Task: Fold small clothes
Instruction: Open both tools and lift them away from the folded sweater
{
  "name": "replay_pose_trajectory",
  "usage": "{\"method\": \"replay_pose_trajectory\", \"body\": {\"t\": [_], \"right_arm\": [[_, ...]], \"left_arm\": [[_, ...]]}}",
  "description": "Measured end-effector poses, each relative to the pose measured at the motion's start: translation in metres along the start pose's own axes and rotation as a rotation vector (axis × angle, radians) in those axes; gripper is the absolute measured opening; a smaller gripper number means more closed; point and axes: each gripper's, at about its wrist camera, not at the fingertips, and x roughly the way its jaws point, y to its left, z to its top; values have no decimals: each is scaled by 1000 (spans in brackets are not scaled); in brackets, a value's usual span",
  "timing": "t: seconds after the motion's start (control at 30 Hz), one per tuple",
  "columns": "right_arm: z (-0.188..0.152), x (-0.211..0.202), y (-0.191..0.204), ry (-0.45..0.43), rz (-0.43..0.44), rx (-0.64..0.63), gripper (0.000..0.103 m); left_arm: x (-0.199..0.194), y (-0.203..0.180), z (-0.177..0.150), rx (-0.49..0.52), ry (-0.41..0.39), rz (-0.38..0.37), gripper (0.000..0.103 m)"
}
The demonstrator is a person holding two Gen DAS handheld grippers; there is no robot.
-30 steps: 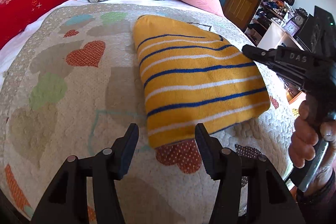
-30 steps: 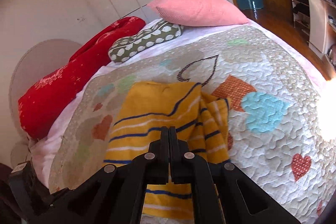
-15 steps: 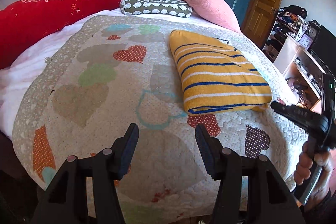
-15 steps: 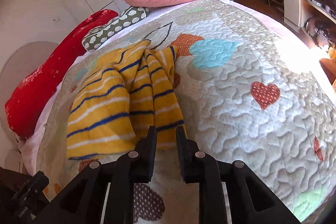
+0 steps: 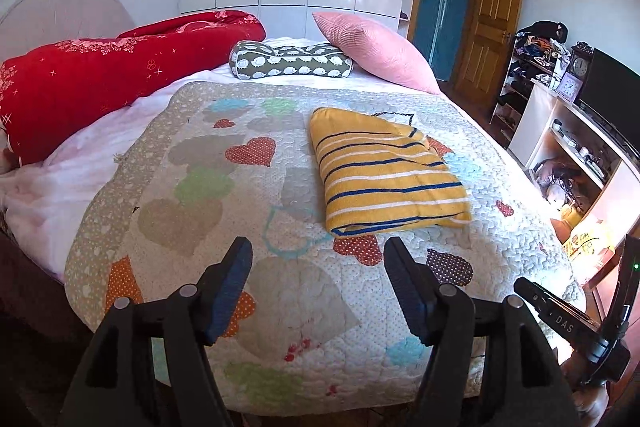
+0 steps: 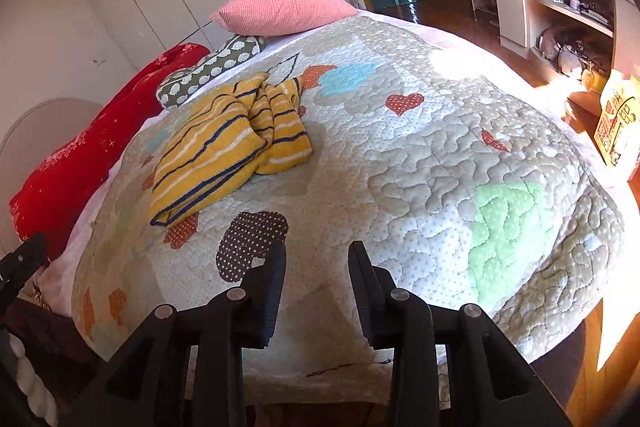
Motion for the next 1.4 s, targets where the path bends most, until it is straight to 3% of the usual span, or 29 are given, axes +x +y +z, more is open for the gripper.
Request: {"method": "replay_pose_trajectory", "body": {"t": [0.13,0.33,0.7,0.83,1.0,1.2,1.33,1.4], "right_arm": [[-6,-6,13,6,8,-28,43],[-29,6,32,94,28,-65,44],[-54,26,65,196,3,-147,44],[-60,25,63,214,-7,-103,44],[-54,26,60,208,-13,-71,44],[-52,40,66,209,-12,-96,44],[-46,45,70,158,-43,-125,44],[-42,44,73,126,-58,-154,44]], "left_arm": [[-4,-5,-1,-8,22,-41,67],[-8,-7,-3,-2,20,-54,68],[-11,15,-3,-64,43,-22,68],[-16,22,0,-69,38,-11,68],[-18,23,-4,-51,24,25,72],[-6,25,-7,-17,67,53,72],[-4,26,-8,30,37,123,75],[7,27,-9,35,64,141,76]]}}
